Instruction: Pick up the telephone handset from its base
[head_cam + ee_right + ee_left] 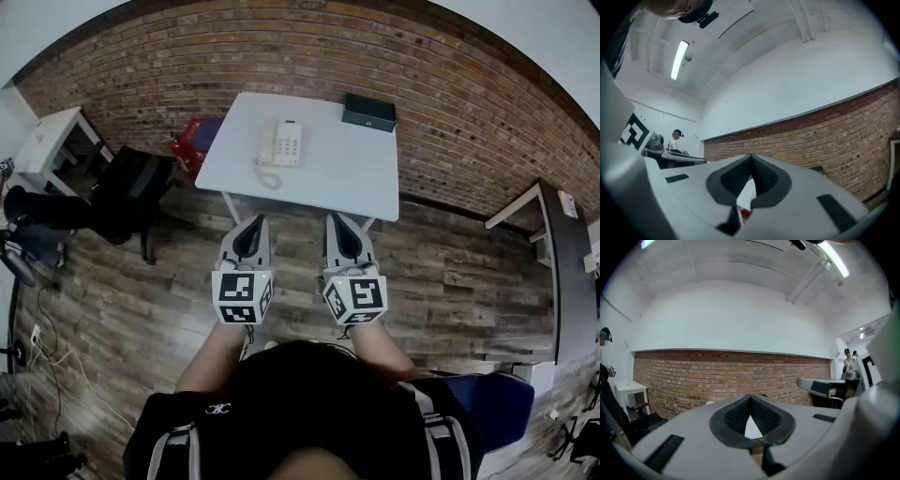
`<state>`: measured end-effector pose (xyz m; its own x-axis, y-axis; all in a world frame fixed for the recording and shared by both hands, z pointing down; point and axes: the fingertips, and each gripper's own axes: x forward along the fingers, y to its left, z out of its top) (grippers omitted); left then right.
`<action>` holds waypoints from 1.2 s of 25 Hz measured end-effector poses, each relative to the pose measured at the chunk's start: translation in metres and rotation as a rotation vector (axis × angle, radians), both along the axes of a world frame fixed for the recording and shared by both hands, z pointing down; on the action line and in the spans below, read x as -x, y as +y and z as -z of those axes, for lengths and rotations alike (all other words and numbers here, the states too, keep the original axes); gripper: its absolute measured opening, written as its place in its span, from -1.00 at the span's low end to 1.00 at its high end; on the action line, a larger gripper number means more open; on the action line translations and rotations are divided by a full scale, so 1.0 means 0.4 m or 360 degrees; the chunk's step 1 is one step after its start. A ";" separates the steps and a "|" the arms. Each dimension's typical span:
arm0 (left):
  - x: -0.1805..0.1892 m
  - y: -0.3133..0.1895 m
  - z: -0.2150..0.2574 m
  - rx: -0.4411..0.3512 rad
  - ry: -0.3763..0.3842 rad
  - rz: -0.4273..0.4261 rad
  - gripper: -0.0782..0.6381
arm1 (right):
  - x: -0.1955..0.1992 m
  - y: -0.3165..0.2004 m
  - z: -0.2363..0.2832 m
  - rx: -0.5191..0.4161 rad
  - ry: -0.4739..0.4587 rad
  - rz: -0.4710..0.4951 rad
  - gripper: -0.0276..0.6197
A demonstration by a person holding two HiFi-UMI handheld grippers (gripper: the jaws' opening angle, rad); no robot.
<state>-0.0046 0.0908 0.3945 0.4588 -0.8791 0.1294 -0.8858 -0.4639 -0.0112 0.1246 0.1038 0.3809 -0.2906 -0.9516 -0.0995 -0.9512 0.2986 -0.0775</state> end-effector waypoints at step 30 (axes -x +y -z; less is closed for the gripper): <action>0.188 0.029 -0.022 -0.0003 0.0030 -0.0087 -0.78 | 0.214 0.040 -0.021 -0.0004 0.0000 -0.0046 -0.92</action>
<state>-0.0800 0.1025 0.4033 0.5083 -0.8529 0.1187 -0.8593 -0.5115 0.0041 0.0389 0.1196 0.3894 -0.2628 -0.9595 -0.1019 -0.9596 0.2709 -0.0765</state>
